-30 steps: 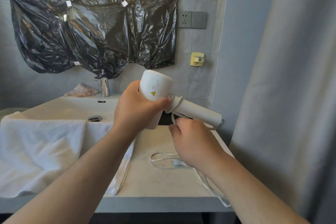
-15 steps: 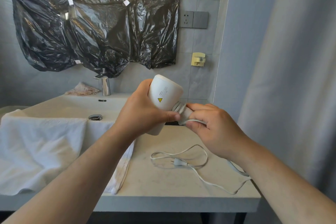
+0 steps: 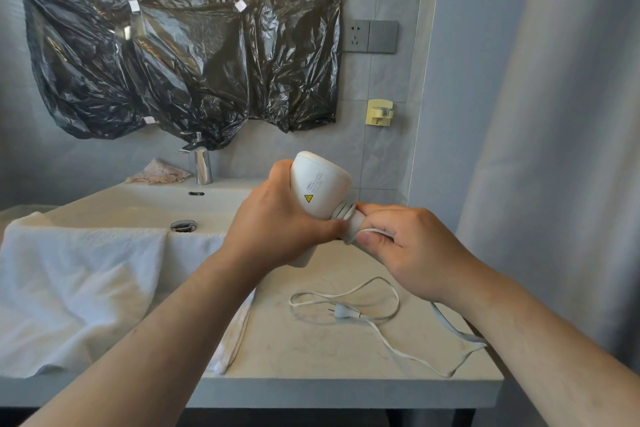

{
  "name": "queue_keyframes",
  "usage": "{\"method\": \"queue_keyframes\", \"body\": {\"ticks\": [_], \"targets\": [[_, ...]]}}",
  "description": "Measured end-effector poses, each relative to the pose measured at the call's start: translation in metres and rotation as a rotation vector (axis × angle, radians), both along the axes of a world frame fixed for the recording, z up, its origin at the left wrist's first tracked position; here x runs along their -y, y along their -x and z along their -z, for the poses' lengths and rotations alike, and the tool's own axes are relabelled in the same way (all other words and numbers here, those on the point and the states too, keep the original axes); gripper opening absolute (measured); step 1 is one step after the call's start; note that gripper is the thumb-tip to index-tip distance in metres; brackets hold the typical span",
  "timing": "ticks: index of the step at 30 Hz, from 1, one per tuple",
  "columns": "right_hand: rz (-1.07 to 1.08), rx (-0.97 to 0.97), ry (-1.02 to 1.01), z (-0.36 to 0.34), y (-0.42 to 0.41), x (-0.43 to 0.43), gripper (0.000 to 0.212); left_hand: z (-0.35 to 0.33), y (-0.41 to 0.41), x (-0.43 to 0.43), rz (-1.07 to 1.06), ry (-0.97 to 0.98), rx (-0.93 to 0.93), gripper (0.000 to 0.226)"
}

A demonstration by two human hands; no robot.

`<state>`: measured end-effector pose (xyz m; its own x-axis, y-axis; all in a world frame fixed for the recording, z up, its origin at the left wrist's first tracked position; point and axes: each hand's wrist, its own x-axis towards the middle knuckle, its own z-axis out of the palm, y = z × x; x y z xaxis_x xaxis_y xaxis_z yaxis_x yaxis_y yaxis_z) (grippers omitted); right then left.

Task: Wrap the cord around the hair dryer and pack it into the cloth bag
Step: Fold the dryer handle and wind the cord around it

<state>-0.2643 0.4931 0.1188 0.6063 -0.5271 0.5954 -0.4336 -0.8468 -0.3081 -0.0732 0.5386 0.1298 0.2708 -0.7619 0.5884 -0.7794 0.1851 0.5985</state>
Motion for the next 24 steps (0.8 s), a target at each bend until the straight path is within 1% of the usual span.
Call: {"method": "queue_keyframes", "body": {"ticks": [3,6,8,10,12,14,17,19,21,24], "targets": [[0.033,0.013,0.024,0.001,0.001,0.0,0.023,-0.002,0.0,-0.001,0.0,-0.005,0.043,0.079],[0.075,-0.035,0.001,-0.002,0.002,0.0,0.025,-0.002,-0.004,0.0,0.051,-0.02,0.07,0.083],[0.118,-0.108,-0.053,-0.008,0.003,0.001,0.023,-0.001,-0.005,-0.001,0.092,-0.038,0.098,0.088],[0.149,-0.163,-0.135,-0.013,0.003,0.003,0.02,-0.002,-0.001,-0.003,0.086,-0.058,0.181,0.09],[0.14,-0.164,-0.21,-0.012,0.002,0.007,0.02,-0.003,0.003,-0.004,0.059,-0.071,0.256,0.091],[0.111,-0.084,-0.258,-0.008,0.002,0.011,0.019,-0.005,0.004,-0.005,0.033,-0.072,0.297,0.098],[0.085,0.067,-0.299,-0.002,0.003,0.015,0.022,-0.003,0.006,-0.003,-0.08,-0.081,0.486,0.129],[0.076,0.149,-0.344,0.002,0.002,0.016,0.022,0.001,0.011,-0.003,-0.145,-0.104,0.551,0.142],[0.06,0.235,-0.412,0.005,0.002,0.018,0.024,0.005,0.015,-0.002,-0.165,-0.132,0.539,0.146],[0.059,0.297,-0.473,0.007,0.003,0.019,0.026,0.005,0.016,0.001,-0.177,-0.186,0.538,0.147]]}}
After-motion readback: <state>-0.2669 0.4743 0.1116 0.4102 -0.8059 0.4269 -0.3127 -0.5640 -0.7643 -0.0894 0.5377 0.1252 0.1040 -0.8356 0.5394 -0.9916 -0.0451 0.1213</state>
